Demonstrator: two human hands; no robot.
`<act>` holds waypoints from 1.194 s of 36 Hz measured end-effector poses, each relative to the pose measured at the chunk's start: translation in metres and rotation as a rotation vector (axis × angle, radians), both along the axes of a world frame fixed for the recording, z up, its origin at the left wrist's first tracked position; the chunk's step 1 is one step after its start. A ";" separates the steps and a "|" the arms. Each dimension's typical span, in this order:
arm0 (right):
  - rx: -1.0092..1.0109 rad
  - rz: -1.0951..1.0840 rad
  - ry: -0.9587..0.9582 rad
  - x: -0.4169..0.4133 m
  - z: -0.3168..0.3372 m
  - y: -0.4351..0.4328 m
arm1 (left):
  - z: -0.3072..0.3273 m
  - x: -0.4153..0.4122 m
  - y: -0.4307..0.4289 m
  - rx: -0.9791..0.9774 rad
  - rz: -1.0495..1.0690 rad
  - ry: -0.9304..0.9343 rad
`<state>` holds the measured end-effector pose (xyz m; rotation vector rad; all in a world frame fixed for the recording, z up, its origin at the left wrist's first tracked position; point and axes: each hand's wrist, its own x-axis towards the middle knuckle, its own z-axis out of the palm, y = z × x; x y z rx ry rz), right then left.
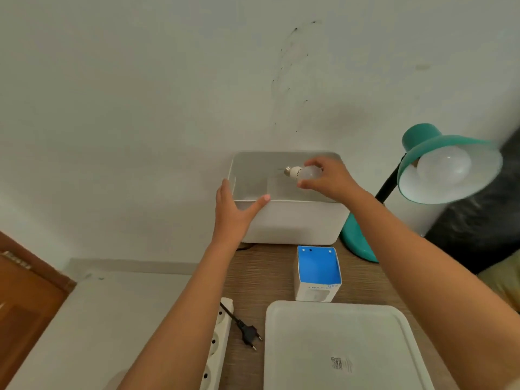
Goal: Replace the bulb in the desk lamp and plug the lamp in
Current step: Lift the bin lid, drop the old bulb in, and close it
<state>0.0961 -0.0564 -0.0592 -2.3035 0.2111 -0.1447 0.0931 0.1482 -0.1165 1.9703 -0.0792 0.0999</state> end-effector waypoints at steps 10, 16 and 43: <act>-0.124 -0.063 0.013 0.047 -0.020 -0.002 | -0.008 0.004 0.001 -0.044 0.027 -0.041; -0.203 -0.157 -0.047 0.048 -0.027 -0.007 | -0.010 0.004 0.001 -0.049 0.022 -0.043; -0.135 -0.207 -0.071 -0.146 0.000 0.000 | 0.016 -0.085 0.021 0.216 -0.048 -0.154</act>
